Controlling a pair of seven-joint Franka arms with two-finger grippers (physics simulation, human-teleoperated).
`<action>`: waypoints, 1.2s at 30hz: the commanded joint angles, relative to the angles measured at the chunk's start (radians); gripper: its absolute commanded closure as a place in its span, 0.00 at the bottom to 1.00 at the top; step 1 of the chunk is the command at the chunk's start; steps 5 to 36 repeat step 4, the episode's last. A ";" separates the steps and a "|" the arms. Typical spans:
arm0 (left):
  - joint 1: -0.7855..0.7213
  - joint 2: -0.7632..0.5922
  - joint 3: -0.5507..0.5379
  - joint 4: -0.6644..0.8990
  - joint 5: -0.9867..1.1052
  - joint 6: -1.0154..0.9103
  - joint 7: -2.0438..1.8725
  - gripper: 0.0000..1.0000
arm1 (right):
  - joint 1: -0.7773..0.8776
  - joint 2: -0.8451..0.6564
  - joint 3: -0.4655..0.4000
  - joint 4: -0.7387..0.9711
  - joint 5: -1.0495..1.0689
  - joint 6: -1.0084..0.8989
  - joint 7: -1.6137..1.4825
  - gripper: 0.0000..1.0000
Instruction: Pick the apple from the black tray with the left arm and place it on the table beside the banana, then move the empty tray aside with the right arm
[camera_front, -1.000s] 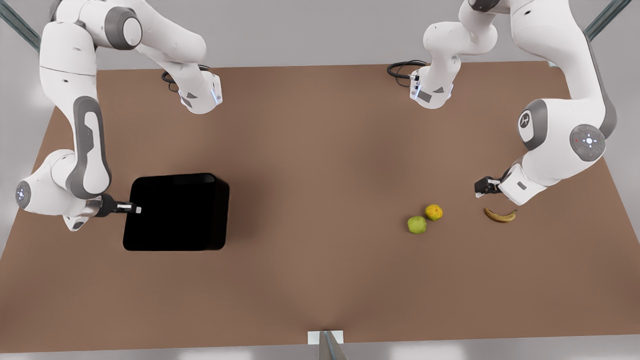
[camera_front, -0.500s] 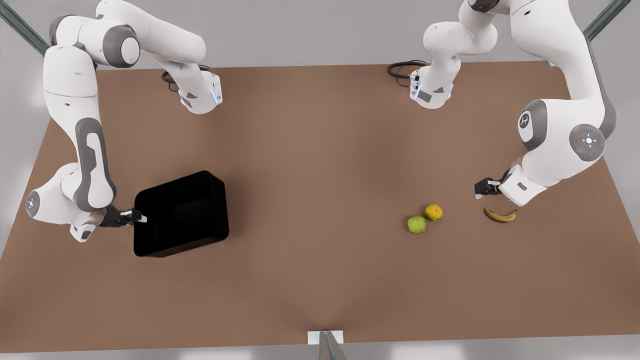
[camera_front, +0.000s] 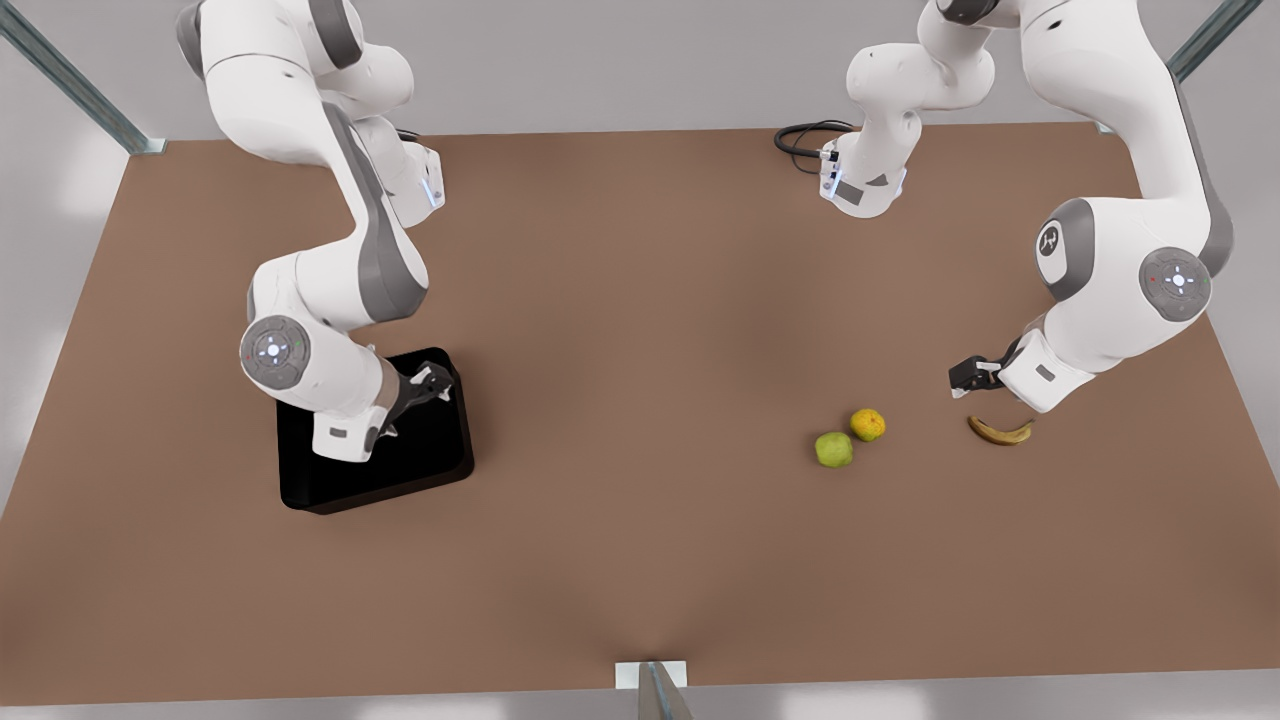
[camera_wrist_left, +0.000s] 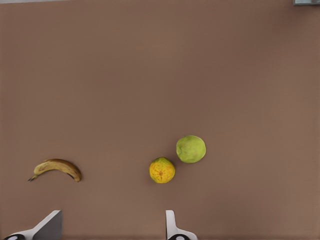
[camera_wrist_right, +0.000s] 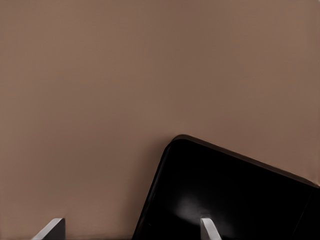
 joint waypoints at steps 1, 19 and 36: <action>0.000 0.000 0.000 0.000 0.000 -0.001 -0.011 0.00 | -0.001 0.000 -0.001 0.000 -0.038 -0.040 0.637 0.00; 0.000 0.000 0.000 0.000 0.000 -0.001 -0.011 0.00 | -0.005 0.002 -0.003 0.000 -0.038 -0.036 0.629 0.00; 0.000 0.000 0.000 0.000 0.000 -0.001 -0.011 0.00 | -0.005 0.002 -0.003 0.000 -0.038 -0.036 0.629 0.00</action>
